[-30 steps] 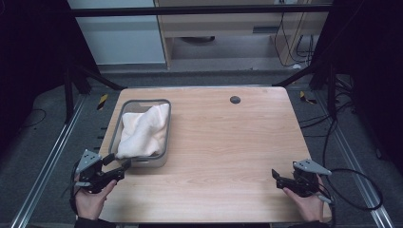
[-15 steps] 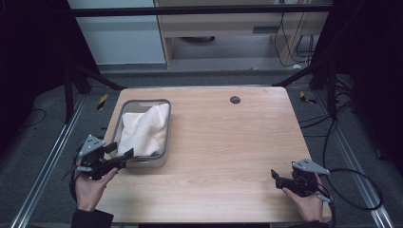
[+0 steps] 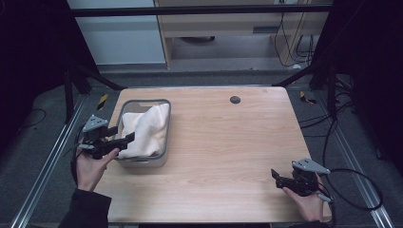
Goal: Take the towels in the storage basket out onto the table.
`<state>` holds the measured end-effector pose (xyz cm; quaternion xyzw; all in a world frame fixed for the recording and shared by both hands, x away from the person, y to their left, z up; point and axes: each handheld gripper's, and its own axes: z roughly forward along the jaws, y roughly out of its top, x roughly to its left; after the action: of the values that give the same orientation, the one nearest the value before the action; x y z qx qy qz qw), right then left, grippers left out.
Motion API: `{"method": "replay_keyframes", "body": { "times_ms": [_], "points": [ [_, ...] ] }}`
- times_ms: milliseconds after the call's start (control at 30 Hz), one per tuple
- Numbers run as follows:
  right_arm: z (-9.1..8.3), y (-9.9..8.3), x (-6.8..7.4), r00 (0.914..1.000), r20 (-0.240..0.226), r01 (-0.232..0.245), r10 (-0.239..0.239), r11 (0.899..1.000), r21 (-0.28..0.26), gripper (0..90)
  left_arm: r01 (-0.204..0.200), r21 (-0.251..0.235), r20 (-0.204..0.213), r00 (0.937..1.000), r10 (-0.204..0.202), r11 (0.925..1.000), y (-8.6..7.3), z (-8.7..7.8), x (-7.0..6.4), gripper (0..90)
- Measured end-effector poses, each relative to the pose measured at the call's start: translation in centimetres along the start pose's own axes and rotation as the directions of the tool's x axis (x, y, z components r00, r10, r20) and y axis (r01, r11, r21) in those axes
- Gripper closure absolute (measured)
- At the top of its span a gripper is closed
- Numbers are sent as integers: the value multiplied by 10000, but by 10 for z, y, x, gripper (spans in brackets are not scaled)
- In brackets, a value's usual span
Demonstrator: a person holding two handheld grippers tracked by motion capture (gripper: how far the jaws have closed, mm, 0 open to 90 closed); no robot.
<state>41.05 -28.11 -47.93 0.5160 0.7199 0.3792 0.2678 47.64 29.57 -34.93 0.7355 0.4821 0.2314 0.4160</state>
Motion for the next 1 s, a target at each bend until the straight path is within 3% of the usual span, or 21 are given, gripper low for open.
{"method": "replay_keyframes", "body": {
  "times_ms": [667,1000],
  "points": [
    [2,0,0,9999,-98,21,-19,9999,135,135,-300,1304,247,9993,270,9910,25,43,3,270],
    [3,0,0,9999,-104,64,-62,9998,175,132,-572,2118,241,9983,533,9756,38,60,4,260]
  ]
}}
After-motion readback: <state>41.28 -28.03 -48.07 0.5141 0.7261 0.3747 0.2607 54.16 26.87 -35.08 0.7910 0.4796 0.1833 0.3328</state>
